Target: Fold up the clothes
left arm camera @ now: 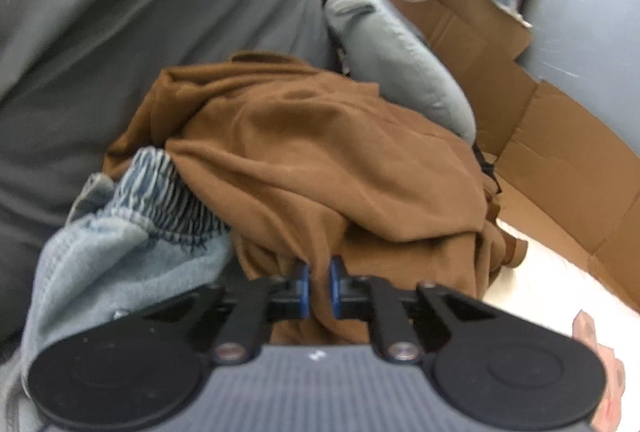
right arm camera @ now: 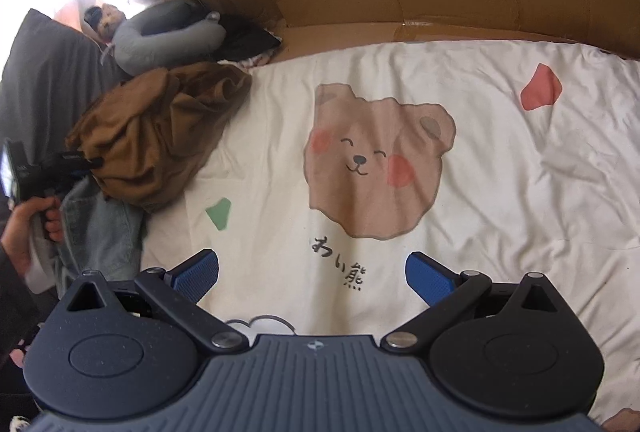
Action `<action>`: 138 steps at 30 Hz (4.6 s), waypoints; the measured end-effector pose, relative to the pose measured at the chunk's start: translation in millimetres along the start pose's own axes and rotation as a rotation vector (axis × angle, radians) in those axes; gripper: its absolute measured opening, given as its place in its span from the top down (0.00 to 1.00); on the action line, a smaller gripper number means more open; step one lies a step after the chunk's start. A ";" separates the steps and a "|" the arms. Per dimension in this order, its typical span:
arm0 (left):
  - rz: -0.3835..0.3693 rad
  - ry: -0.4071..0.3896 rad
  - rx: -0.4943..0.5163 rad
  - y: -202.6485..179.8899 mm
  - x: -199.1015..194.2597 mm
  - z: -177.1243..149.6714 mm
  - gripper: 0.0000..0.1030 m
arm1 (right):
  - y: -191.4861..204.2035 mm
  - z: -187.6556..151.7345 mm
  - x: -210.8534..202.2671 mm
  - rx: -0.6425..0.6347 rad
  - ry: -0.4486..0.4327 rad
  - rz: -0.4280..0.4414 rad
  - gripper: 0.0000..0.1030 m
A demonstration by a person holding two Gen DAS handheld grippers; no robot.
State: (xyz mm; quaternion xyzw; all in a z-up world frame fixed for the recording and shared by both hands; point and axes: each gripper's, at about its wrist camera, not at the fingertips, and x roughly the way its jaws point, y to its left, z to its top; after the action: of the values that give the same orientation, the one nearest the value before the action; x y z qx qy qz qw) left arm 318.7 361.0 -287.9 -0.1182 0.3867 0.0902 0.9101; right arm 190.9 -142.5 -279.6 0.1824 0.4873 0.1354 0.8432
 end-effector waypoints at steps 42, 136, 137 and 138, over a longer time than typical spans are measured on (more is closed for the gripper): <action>-0.674 0.106 0.251 -172.6 -129.9 -74.7 0.99 | 114.4 40.0 51.0 -0.282 -0.142 0.180 0.29; -0.504 0.426 0.193 -120.6 -109.1 -176.7 0.89 | 15.6 -15.1 22.1 -0.150 0.052 -0.123 1.00; -0.499 0.435 0.200 -119.5 -110.0 -178.5 0.89 | 16.0 -18.7 21.7 -0.146 0.059 -0.122 1.00; -0.494 0.443 0.207 -118.5 -110.9 -180.3 0.89 | 16.4 -22.4 21.7 -0.143 0.067 -0.120 1.00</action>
State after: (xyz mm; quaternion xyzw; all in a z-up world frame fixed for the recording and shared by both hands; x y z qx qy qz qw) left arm 150.0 188.3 -311.6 -0.1320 0.5418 -0.2004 0.8055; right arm 181.2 -115.1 -299.4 0.0876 0.5145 0.1250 0.8438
